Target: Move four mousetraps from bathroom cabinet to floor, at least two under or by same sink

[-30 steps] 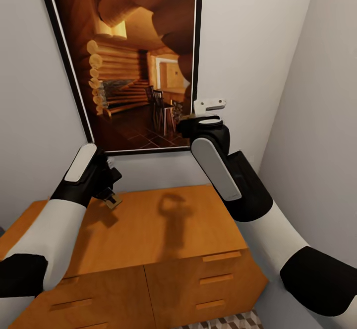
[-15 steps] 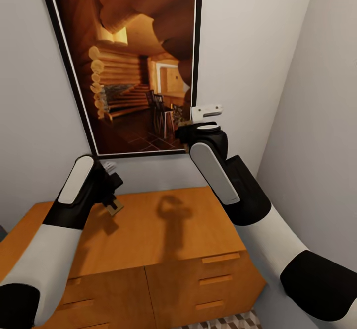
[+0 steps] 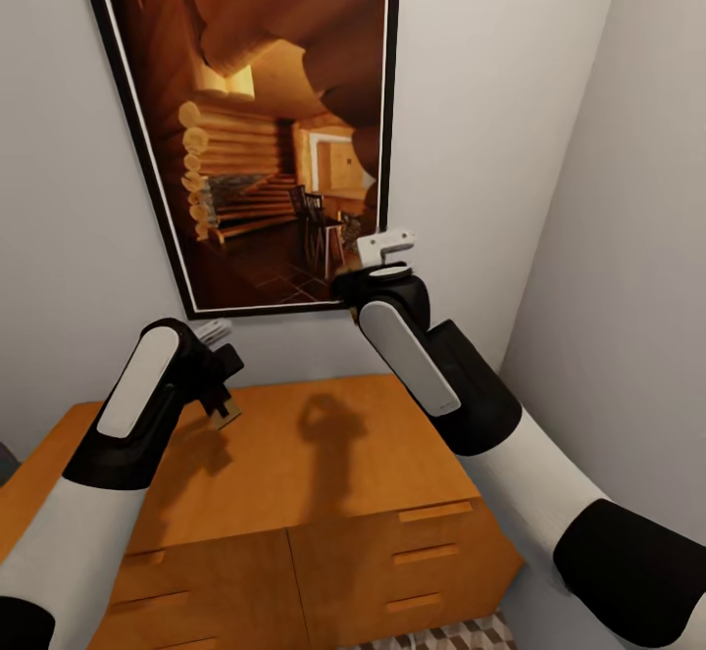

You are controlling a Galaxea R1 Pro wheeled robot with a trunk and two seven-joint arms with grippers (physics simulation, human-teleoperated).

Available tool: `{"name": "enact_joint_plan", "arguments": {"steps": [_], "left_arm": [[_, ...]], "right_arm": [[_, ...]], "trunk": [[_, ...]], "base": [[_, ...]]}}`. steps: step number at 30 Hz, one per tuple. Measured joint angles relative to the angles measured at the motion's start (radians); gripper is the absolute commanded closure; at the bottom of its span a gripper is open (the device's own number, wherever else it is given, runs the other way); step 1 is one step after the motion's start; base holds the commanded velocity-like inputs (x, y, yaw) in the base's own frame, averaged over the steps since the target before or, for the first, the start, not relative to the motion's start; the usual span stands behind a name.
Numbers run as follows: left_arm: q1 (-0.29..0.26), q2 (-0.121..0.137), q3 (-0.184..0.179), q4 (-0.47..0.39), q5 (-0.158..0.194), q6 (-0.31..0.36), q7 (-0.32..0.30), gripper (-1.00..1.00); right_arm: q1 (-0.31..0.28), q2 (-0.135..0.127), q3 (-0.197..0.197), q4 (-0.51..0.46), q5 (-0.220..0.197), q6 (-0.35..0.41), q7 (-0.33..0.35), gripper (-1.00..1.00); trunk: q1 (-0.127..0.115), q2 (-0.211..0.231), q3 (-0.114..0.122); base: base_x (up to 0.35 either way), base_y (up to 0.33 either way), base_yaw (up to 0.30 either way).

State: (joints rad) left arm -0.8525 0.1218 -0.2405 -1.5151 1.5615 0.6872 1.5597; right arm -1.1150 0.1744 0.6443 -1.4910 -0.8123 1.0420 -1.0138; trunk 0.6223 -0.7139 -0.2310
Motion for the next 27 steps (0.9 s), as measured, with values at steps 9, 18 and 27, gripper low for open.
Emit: {"name": "enact_joint_plan", "arguments": {"steps": [9, 18, 27], "left_arm": [[0.002, 0.009, -0.102, -0.06, -0.002, 0.0, 0.0, 1.0], [0.003, 0.01, -0.17, -0.075, -0.014, 0.0, 0.0, 1.0], [0.003, 0.015, -0.238, -0.079, -0.019, 0.001, 0.0, 1.0]], "right_arm": [[0.011, 0.0, 0.012, 0.03, -0.083, 0.0, -0.004, 1.0], [0.057, 0.0, 0.012, 0.02, -0.106, 0.0, -0.004, 1.0], [0.184, 0.0, 0.013, -0.056, -0.106, 0.0, -0.003, 1.0]], "trunk": [[-0.035, 0.063, 0.028], [-0.069, 0.126, 0.057], [-0.104, 0.19, 0.085]], "base": [[0.0, 0.0, 0.0], [0.0, 0.0, 0.0], [0.0, 0.0, 0.0]]}}
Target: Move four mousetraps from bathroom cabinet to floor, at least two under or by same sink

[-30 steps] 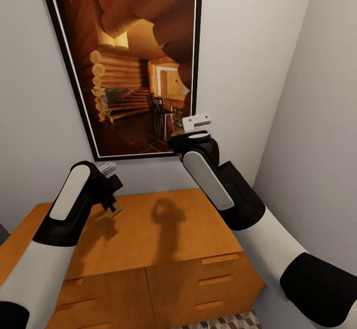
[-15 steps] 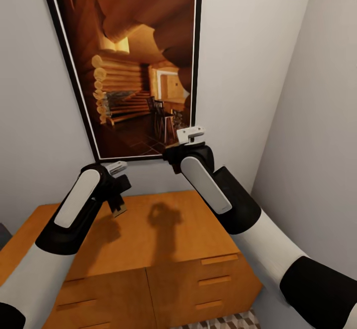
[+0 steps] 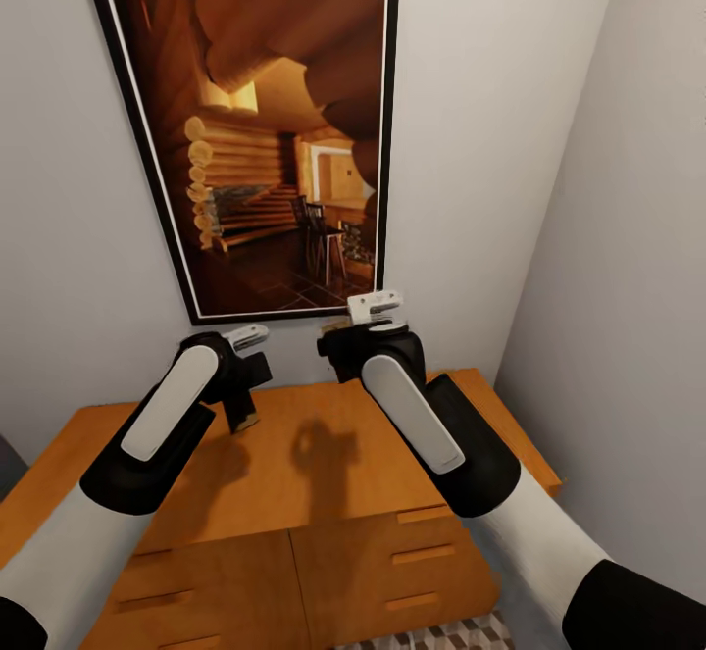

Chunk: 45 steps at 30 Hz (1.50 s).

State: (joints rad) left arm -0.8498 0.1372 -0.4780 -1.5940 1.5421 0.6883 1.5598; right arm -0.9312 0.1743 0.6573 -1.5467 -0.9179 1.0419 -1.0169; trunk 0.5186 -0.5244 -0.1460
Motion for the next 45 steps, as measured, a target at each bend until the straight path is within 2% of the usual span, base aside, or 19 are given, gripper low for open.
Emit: {"name": "enact_joint_plan", "arguments": {"steps": [4, 7, 18, 26, 37, 45], "left_arm": [[0.0, 0.012, -0.009, 0.0, 0.0, 0.0, 0.0, 1.0], [0.0, 0.022, -0.015, -0.001, 0.0, 0.001, 0.0, 1.0], [0.0, 0.042, -0.022, -0.001, 0.001, 0.002, 0.0, 1.0], [0.0, 0.049, -0.062, -0.001, 0.002, 0.002, 0.0, 1.0], [0.0, 0.052, -0.121, -0.001, 0.0, 0.002, 0.0, 1.0], [0.0, 0.055, -0.129, -0.001, -0.001, 0.002, 0.0, 1.0]], "right_arm": [[0.062, 0.0, 0.006, -0.023, 0.003, 0.0, -0.001, 1.0], [0.109, 0.0, 0.028, -0.032, 0.007, 0.0, -0.003, 1.0], [0.165, 0.0, 0.056, -0.038, 0.012, 0.0, 0.0, 1.0], [0.204, 0.0, 0.06, -0.039, 0.013, 0.0, -0.001, 1.0], [0.209, 0.0, 0.059, -0.039, 0.014, 0.0, -0.007, 1.0], [0.21, 0.0, 0.059, -0.039, 0.014, 0.0, -0.008, 1.0]], "trunk": [[-0.015, 0.028, 0.013], [-0.027, 0.049, 0.022], [-0.069, 0.127, 0.057], [-0.069, 0.127, 0.057], [-0.069, 0.127, 0.057], [-0.069, 0.127, 0.057]], "base": [[0.0, 0.0, 0.0], [0.0, 0.0, 0.0], [0.0, 0.0, 0.0], [0.0, 0.0, 0.0], [0.0, 0.0, 0.0], [0.0, 0.0, 0.0]]}}
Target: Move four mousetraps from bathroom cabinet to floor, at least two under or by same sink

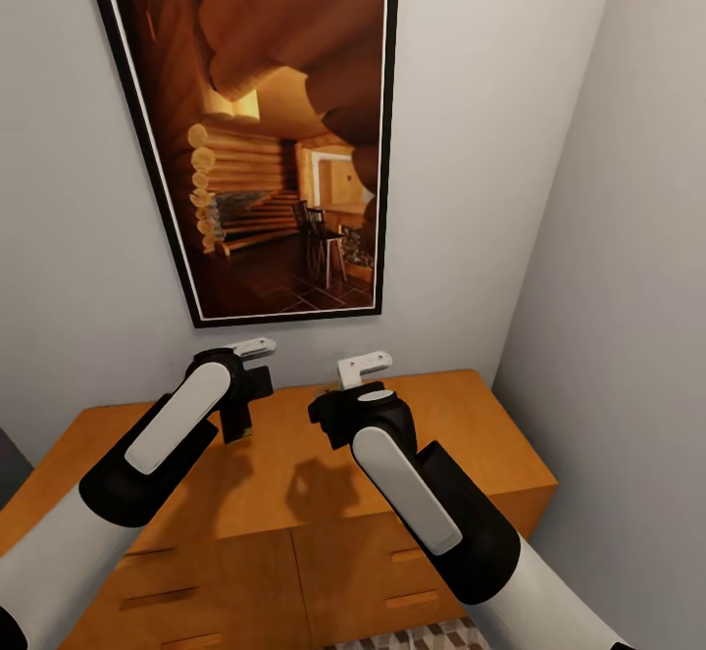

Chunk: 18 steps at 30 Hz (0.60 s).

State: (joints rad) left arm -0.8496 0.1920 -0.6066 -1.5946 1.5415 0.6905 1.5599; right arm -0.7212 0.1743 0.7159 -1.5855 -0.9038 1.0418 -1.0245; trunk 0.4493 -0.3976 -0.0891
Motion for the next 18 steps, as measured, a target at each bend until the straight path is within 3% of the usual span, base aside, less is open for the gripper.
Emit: {"name": "enact_joint_plan", "arguments": {"steps": [5, 9, 13, 18], "left_arm": [[0.0, 0.002, -0.001, 0.0, 0.0, 0.001, 0.0, 1.0], [0.0, 0.027, 0.0, 0.0, 0.0, 0.001, 0.0, 1.0], [0.0, 0.05, -0.001, 0.0, 0.0, 0.001, 0.0, 1.0], [0.0, 0.06, -0.001, 0.0, 0.0, 0.001, 0.0, 1.0]], "right_arm": [[0.0, 0.0, -0.001, 0.0, 0.0, 0.0, 0.0, 1.0], [0.001, -0.002, -0.002, 0.0, 0.001, 0.0, -0.001, 1.0], [0.008, -0.039, -0.007, 0.0, 0.003, 0.0, -0.001, 1.0], [0.013, -0.063, -0.009, 0.0, 0.002, 0.0, -0.001, 1.0]], "trunk": [[0.0, 0.0, 0.0], [0.0, 0.0, 0.0], [0.0, 0.0, 0.0], [0.0, 0.0, 0.0]], "base": [[0.0, 0.0, 0.0], [0.0, 0.0, 0.0], [0.0, 0.0, 0.0], [0.0, 0.0, 0.0]]}}
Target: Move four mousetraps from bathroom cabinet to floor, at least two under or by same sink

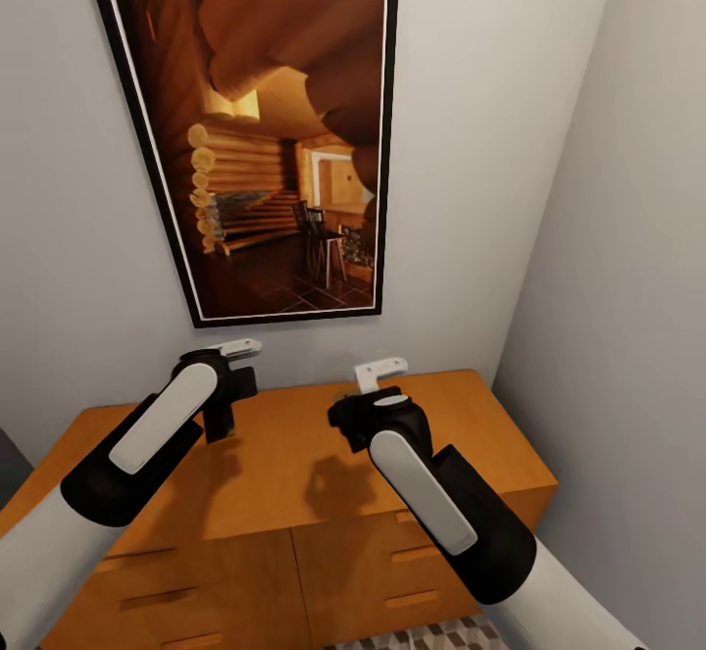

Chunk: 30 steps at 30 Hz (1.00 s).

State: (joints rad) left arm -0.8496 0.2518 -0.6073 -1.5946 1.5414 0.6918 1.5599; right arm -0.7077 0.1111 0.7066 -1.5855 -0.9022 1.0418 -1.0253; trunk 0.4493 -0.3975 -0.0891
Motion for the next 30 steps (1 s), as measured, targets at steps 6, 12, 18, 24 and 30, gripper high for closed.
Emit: {"name": "enact_joint_plan", "arguments": {"steps": [6, 12, 18, 24, 30], "left_arm": [[0.0, 0.003, 0.0, 0.0, 0.0, 0.0, 0.0, 1.0], [0.0, 0.004, 0.0, 0.0, 0.0, 0.0, 0.0, 1.0], [0.0, 0.004, 0.0, 0.0, 0.0, 0.0, 0.0, 1.0], [0.0, 0.005, 0.0, 0.0, 0.0, 0.0, 0.0, 1.0], [0.0, 0.005, -0.001, 0.0, 0.0, 0.001, 0.0, 1.0]], "right_arm": [[0.002, -0.007, 0.002, 0.0, 0.0, 0.0, 0.0, 1.0], [0.002, -0.008, 0.0, 0.0, -0.001, 0.0, 0.0, 1.0], [0.003, -0.009, -0.001, 0.0, -0.001, 0.0, 0.0, 1.0], [0.003, -0.01, 0.001, 0.0, -0.002, 0.0, 0.0, 1.0], [0.004, -0.01, 0.001, 0.0, -0.002, 0.0, 0.0, 1.0]], "trunk": [[0.0, 0.0, 0.0], [0.0, 0.0, 0.0], [0.0, 0.0, 0.0], [0.0, 0.0, 0.0], [0.0, 0.0, 0.0]], "base": [[0.0, 0.0, 0.0], [0.0, 0.0, 0.0], [0.0, 0.0, 0.0], [0.0, 0.0, 0.0], [0.0, 0.0, 0.0]]}}
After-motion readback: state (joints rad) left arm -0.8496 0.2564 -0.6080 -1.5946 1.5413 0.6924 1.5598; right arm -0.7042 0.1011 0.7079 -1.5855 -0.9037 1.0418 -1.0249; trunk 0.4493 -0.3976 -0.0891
